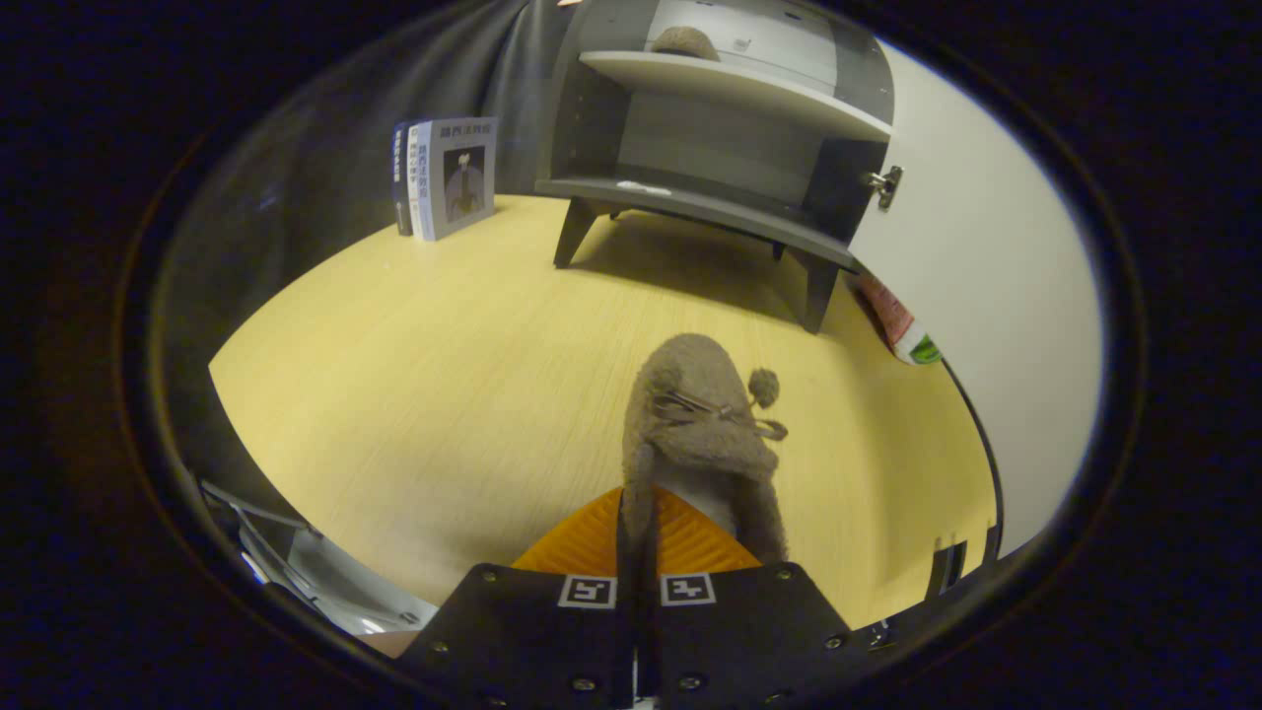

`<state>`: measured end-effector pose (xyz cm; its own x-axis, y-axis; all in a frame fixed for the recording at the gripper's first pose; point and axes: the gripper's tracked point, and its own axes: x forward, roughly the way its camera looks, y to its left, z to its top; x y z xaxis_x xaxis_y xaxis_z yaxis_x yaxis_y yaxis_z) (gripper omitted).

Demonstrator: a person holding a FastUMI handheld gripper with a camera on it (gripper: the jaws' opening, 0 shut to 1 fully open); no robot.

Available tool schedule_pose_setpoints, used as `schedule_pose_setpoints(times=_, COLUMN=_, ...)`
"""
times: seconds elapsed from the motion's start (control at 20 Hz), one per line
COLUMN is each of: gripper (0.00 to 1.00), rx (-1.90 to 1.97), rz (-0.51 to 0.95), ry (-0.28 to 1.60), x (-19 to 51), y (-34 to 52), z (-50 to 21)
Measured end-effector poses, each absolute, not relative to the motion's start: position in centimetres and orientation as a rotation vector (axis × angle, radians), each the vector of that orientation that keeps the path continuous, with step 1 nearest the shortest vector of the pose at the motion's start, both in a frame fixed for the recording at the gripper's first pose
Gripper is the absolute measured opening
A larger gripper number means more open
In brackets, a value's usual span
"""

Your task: Open the shoe cabinet door, grab the shoes and put them into the shoe cabinet, then close the shoe cabinet door.

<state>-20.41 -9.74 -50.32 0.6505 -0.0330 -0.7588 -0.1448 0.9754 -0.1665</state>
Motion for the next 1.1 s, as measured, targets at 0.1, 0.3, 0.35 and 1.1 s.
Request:
schedule_pose_setpoints(times=0.1, gripper=0.02, rx=-0.214, rz=0.053, ry=0.834, x=-19.5, y=-10.1, z=-48.6)
schedule_pose_setpoints(times=0.3, gripper=0.02, rx=-0.218, rz=0.028, ry=0.727, x=-15.9, y=-10.8, z=-42.9)
schedule_pose_setpoints(times=0.35, gripper=0.02, rx=-0.217, rz=0.023, ry=0.704, x=-15.0, y=-10.9, z=-41.5)
schedule_pose_setpoints(times=1.1, gripper=0.02, rx=-0.251, rz=-0.107, ry=0.338, x=7.2, y=-11.9, z=-20.2)
